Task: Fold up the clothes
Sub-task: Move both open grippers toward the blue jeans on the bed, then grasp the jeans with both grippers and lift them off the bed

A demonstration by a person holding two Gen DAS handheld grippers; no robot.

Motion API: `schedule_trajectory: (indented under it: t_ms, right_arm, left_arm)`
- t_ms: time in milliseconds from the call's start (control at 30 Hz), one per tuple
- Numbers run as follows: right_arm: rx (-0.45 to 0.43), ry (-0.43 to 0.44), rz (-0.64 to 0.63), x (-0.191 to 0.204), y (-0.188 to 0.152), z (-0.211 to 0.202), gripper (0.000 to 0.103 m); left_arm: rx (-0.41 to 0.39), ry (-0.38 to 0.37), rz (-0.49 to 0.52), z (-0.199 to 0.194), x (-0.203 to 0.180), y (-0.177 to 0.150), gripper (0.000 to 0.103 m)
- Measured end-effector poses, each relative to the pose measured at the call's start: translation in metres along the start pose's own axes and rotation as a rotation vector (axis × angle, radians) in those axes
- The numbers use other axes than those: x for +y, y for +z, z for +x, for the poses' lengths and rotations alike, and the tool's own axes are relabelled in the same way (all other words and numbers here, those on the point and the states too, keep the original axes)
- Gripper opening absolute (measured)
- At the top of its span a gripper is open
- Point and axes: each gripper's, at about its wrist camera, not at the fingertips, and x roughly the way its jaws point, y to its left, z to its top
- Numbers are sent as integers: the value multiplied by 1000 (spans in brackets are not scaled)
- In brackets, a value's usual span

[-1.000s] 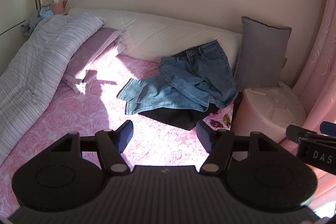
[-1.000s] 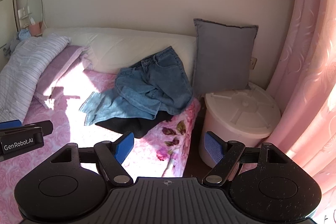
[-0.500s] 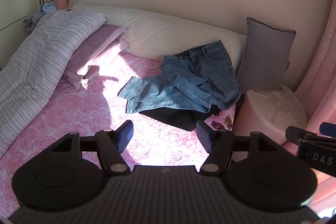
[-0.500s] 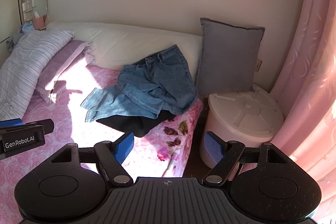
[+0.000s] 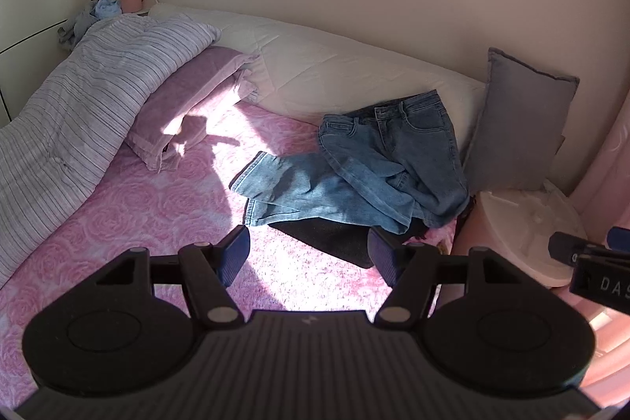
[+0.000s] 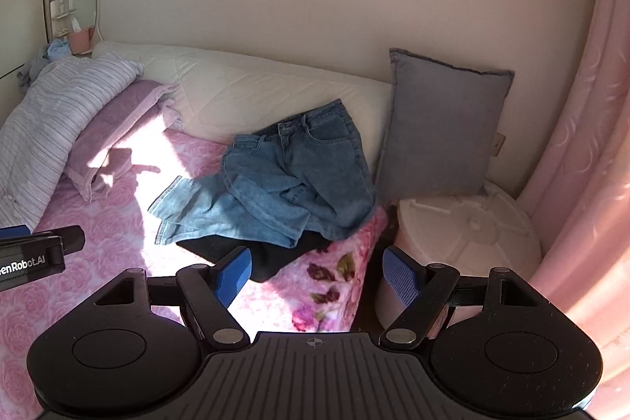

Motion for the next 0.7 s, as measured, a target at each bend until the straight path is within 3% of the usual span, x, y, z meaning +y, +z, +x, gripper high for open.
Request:
schedule_trajectory:
  t_ms: [333, 700]
  right_arm:
    - [68, 80, -25, -30, 21, 82, 77]
    - [98, 180, -28, -99, 64, 169, 77]
  left_arm:
    - [69, 30, -36, 63, -30, 21, 63]
    - [129, 51, -68, 149, -86, 59, 63]
